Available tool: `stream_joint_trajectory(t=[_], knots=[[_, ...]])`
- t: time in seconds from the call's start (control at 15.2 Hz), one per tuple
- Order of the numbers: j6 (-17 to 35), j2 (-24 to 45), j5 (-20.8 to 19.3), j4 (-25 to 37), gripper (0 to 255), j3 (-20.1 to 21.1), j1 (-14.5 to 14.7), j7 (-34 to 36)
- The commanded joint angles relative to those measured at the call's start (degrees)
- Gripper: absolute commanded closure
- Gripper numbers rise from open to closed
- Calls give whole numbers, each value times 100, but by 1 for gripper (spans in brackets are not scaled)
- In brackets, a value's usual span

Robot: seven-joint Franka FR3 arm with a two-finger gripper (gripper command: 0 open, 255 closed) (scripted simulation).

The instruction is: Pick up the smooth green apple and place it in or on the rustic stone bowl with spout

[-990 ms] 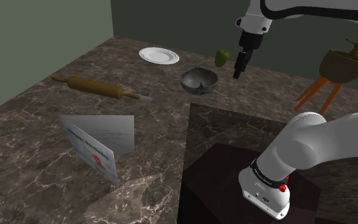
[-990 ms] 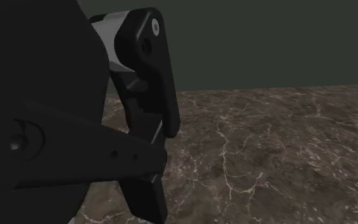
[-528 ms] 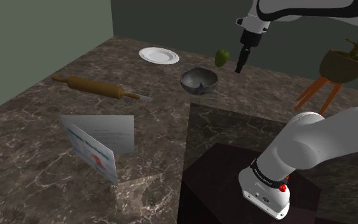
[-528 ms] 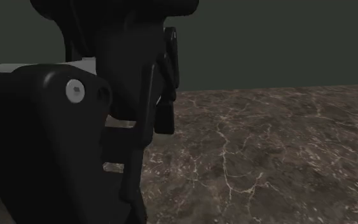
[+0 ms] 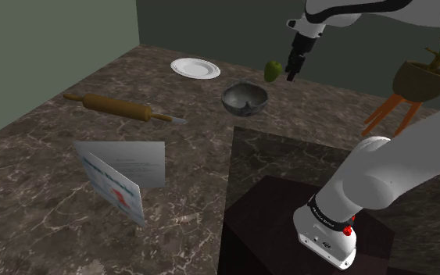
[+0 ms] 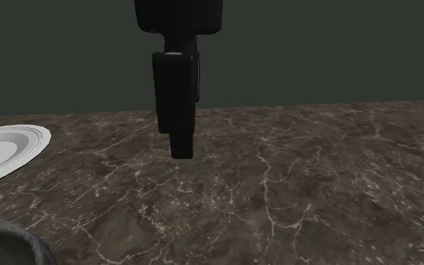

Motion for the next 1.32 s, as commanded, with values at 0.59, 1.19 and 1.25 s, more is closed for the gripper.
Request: stream_joint_trajectory(t=[0.59, 1.19, 1.25], knots=[[123, 2821, 2182, 2446, 0, -1083, 19, -3489], [156, 3768, 2962, 3136, 0, -903, -417, -4331], [223, 3787, 2980, 3084, 0, -894, -413, -4343]])
